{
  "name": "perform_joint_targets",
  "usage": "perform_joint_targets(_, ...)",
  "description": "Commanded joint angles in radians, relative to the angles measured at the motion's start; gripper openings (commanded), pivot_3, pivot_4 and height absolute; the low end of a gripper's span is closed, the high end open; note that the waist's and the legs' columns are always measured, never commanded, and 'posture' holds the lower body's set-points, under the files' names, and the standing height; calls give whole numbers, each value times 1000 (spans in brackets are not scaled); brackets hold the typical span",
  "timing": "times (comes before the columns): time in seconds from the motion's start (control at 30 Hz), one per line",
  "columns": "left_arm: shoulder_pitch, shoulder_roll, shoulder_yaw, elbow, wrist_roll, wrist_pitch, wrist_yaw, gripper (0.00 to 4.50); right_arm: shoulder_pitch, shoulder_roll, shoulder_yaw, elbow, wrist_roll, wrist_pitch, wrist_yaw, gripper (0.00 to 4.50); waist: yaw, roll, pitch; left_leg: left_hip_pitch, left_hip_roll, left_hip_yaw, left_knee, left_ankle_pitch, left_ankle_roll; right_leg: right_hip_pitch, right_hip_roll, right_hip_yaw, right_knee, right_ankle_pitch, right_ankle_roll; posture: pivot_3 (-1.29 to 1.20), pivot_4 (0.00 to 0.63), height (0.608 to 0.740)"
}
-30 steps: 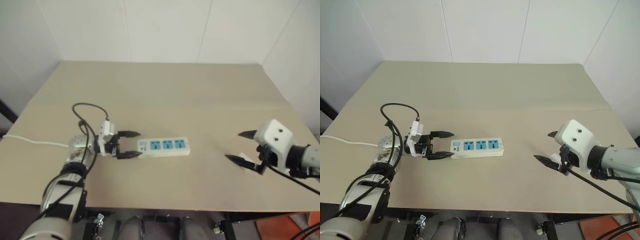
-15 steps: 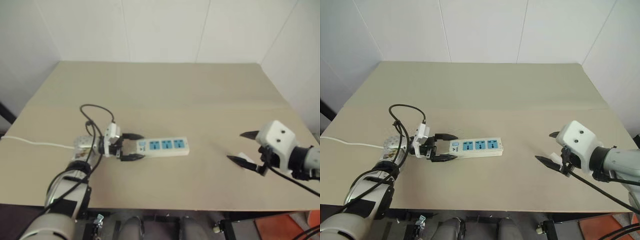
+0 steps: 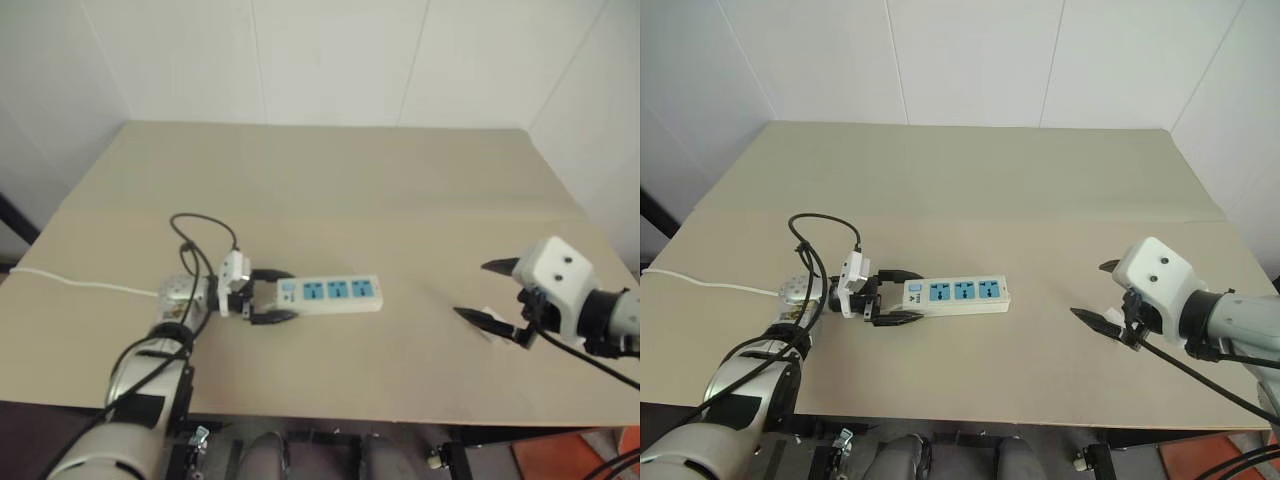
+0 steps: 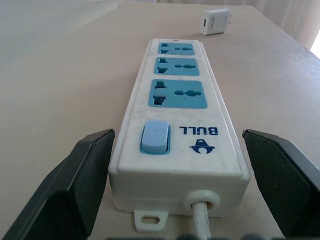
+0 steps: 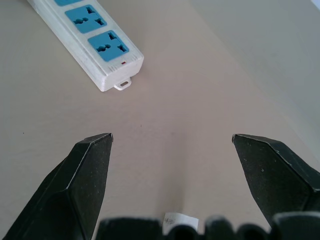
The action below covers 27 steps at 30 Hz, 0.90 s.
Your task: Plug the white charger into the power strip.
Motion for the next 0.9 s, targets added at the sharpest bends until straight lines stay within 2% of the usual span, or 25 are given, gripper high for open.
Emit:
perform_joint_targets(0.03, -15, -14, -4, 15, 61, -20, 26, 4474, -14, -9, -21, -21, -2, 10, -16, 4500, 2, 0, 0, 0, 0, 0, 0, 0, 0, 0, 0, 0, 0, 0, 0, 0, 150, 740)
perform_joint_targets(0.23, -20, -16, 16, 27, 107, 8, 56, 4474, 2, 3, -18, -30, -8, 9, -31, 4500, 3, 0, -1, 1, 0, 0, 0, 0, 0, 1, 0, 0, 1, 0, 0, 0, 150, 740)
perform_joint_targets(0.27, -20, -16, 17, 29, 115, 12, 59, 4080, 1, 4, -17, -31, -8, 10, -32, 4500, 3, 0, -2, 2, 0, 0, 0, 0, 0, 1, 0, 0, 1, 0, 0, 0, 150, 740)
perform_joint_targets(0.37, -18, -15, 15, 31, 138, 15, 58, 3312, -6, 7, -12, -30, -7, 12, -37, 4500, 3, 0, -4, 3, 0, 0, 0, 0, 0, 2, 0, 0, 2, 0, 0, 0, 150, 740)
perform_joint_targets(0.6, -22, -18, 25, 23, 146, 5, 22, 3268, -11, -6, 0, -18, -7, 14, -32, 4500, 2, 0, -5, 3, 0, 0, 0, 0, 0, 2, 0, 0, 3, 0, 0, 0, 150, 740)
perform_joint_targets(0.73, -32, -14, 12, 8, 144, 6, -29, 3268, -83, -82, 33, 19, 40, 106, 8, 4500, -1, 0, -4, 3, 0, 0, 0, 0, 0, 2, 0, 1, 2, 0, 0, 0, 150, 740)
perform_joint_targets(0.9, -30, -16, -41, -31, 104, -16, -34, 3268, -371, -283, 238, 138, 107, 298, 116, 4500, -7, 0, -4, 2, 0, 0, 0, 0, 0, 1, 0, 0, 2, 0, 0, 0, 150, 740)
